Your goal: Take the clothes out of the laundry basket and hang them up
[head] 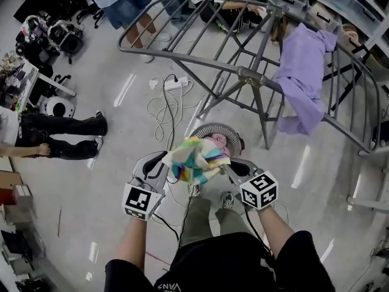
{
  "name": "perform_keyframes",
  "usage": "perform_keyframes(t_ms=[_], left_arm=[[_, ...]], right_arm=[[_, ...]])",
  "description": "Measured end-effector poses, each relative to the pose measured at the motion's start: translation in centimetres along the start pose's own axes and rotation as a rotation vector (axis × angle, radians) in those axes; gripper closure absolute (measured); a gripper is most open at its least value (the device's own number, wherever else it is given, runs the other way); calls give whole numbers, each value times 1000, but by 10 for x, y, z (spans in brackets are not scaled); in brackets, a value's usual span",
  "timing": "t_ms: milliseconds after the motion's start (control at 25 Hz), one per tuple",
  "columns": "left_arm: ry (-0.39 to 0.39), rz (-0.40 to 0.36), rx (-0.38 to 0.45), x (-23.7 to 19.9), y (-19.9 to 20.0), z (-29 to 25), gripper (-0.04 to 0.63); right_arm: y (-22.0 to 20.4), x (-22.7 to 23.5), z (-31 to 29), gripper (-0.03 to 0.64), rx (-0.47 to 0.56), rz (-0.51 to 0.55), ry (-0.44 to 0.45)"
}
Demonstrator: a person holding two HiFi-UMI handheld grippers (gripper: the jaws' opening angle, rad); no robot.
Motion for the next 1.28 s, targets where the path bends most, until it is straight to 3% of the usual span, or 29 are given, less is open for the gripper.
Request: perform_keyframes(t_ms=[200,560,760,880,960,1040,1280], left_arm=[[-12,-14,-104,14,-29,-8,565],[-60,-105,-414,32,-80,0,410],[-64,-110,-486,31,-104,22,374],[-33,-70,-531,22,-117,42,364],[8,-65,-505,19,-110,55,364],[36,-111,-418,22,-87,61,364],[-26,-443,-120,71,13,27,364]], right_arm=[[38,-14,26,603,56,-1,35],[95,-41,65,603,120,-24,68],[117,-51,75,603,163,-1,58],[129,-55,80,603,186,-13,55],[136,-57,85,603,194,-8,59],[141,-62,90,603,199,4,67],[148,-74,99,603,211,24,90]])
Point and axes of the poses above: the fingertips, and each gripper's own axes: z backward along the fingers, x to its right, y out of its top, the point moved 4 cm from there along z, backward along the fingers, and after that the axes turned 6 degrees about -y, right-handed, at the moved point
